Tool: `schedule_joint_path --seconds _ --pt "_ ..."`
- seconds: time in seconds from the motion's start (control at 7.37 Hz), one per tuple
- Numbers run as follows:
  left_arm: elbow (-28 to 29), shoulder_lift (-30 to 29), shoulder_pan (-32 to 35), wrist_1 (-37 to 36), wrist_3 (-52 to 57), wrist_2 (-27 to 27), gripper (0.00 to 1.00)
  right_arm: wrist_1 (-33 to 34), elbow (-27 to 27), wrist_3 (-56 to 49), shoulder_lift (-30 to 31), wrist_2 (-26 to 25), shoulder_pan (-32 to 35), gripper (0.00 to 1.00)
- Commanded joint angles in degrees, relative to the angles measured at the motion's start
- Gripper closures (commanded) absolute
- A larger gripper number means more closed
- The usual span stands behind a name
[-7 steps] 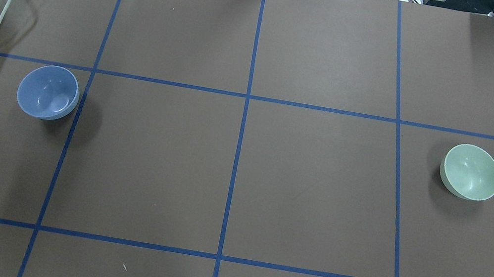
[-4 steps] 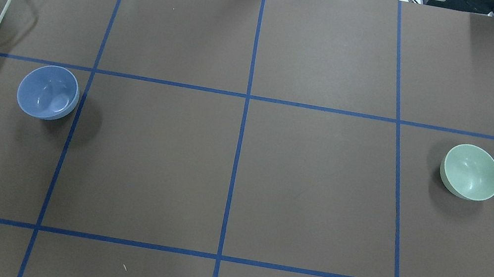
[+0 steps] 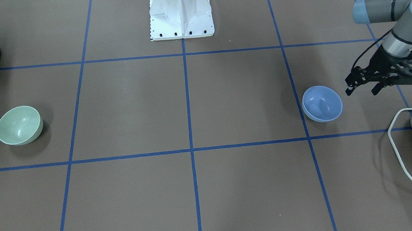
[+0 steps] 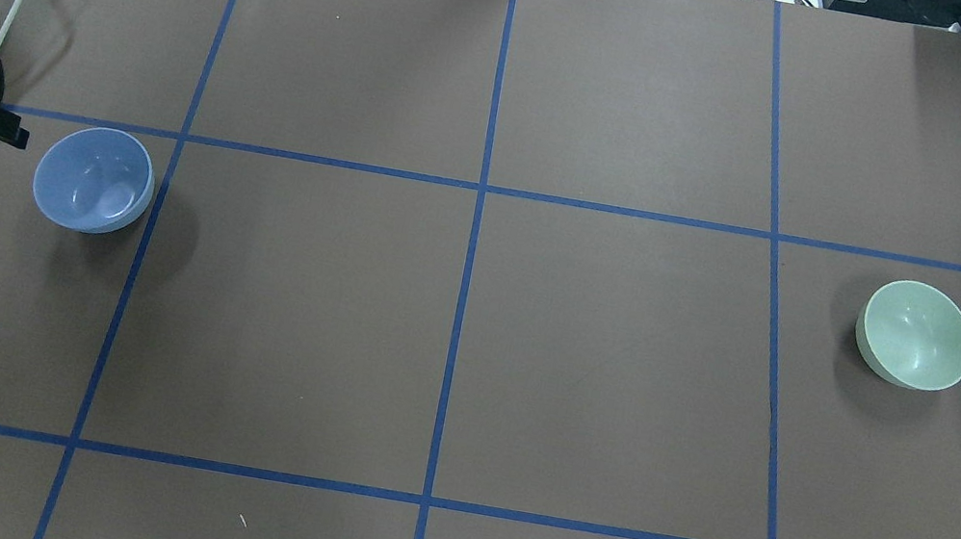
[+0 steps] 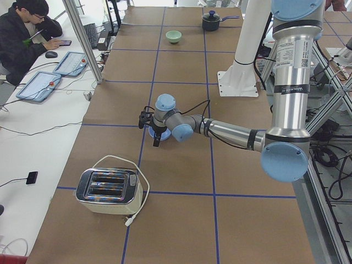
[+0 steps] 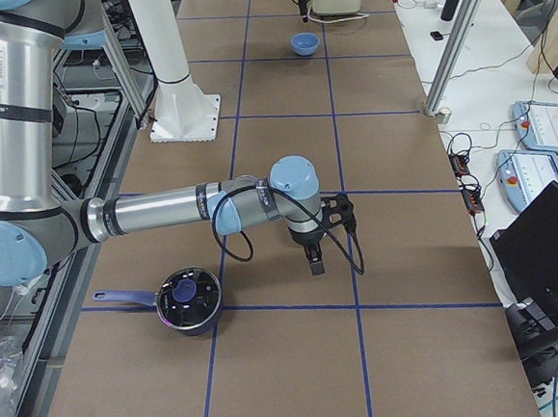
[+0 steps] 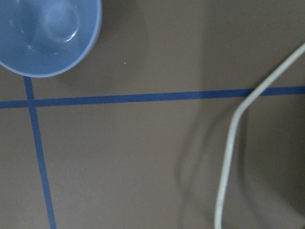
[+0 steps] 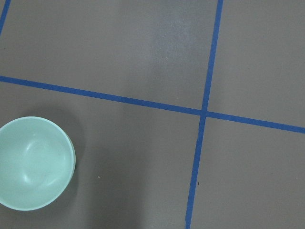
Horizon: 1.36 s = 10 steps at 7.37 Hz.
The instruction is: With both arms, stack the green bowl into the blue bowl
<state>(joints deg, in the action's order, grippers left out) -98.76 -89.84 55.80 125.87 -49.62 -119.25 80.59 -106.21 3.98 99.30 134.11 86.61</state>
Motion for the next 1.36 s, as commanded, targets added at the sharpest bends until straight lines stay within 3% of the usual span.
schedule_joint_path --seconds 0.0,0.14,0.41,0.54,0.68,0.95,1.09,1.22 --pt "2.2 -1.4 -3.3 0.8 -1.5 2.0 0.16 -1.3 0.1 0.1 0.5 -0.1 0.0 0.00" --pt "2.4 -1.6 -5.2 0.7 -1.4 3.8 0.37 -1.3 0.1 0.1 0.5 -0.1 0.0 0.00" --pt "3.4 -2.3 -6.4 0.7 -1.4 5.1 0.66 -1.3 0.1 0.0 0.8 -0.1 0.0 0.00" --pt "3.6 -2.4 -6.4 0.8 -1.3 5.1 0.95 -1.4 0.1 0.0 0.8 -0.1 0.0 0.00" --pt "3.2 -2.4 -6.4 0.8 -1.3 5.0 1.00 -1.4 0.1 0.0 0.8 -0.1 0.0 0.00" --pt "0.2 -2.7 -6.4 -0.3 -1.4 3.4 1.00 -1.4 0.1 -0.1 0.8 -0.1 0.0 0.00" --pt "-2.3 -4.5 -6.4 -3.9 -1.9 1.7 1.00 -1.4 0.1 -0.1 0.8 -0.1 0.0 0.00" --pt "-4.6 -9.8 -6.3 -12.3 -2.3 1.9 1.00 -1.4 0.1 -0.1 0.9 -0.1 0.0 0.00"
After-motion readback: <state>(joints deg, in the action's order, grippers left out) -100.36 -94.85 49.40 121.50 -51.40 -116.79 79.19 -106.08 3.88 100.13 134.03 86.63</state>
